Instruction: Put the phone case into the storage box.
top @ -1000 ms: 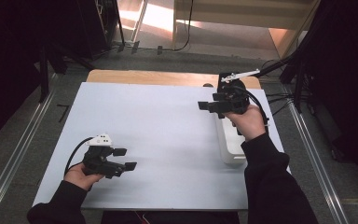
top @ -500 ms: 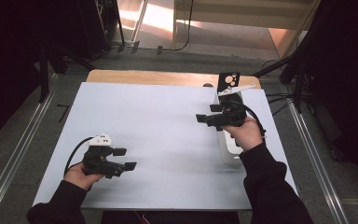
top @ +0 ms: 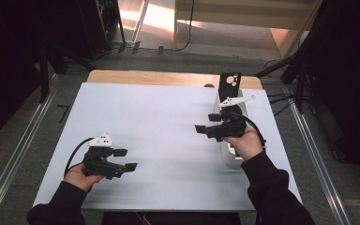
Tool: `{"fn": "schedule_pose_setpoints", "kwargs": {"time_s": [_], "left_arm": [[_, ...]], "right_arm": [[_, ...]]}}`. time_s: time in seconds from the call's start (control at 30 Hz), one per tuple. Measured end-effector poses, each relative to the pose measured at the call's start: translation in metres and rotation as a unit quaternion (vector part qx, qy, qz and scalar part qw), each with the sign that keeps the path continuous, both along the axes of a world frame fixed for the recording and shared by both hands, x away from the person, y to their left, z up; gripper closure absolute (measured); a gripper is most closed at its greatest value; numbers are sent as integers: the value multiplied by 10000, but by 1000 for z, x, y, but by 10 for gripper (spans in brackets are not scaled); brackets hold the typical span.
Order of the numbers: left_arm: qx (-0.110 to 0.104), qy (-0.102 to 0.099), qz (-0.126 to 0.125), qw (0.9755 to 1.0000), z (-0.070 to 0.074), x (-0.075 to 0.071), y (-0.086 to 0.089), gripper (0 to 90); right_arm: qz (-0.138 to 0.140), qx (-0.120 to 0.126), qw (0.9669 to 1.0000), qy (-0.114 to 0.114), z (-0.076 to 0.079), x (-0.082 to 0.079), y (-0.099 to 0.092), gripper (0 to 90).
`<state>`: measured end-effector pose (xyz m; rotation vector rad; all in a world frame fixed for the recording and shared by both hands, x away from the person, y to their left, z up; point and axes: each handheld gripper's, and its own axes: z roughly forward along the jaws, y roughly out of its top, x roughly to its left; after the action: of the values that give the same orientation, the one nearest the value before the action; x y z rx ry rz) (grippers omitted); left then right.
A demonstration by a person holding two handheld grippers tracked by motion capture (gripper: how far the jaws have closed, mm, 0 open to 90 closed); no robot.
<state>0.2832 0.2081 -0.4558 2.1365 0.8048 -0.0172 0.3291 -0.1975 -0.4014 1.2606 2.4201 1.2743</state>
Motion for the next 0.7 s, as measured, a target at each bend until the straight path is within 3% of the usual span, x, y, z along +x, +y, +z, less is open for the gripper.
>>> {"fn": "schedule_pose_setpoints", "kwargs": {"time_s": [0.2,0.33,0.7], "left_arm": [[4,-23,-4,10000,0,0,0,252],[2,-23,-15,10000,0,0,0,252],[10,-26,8,10000,1,0,1,252]], "right_arm": [[48,13,10000,-45,-6,-11,0,213],[89,152,9998,70,-8,-17,0,230],[404,74,9991,-30,-19,-34,2,230]]}}
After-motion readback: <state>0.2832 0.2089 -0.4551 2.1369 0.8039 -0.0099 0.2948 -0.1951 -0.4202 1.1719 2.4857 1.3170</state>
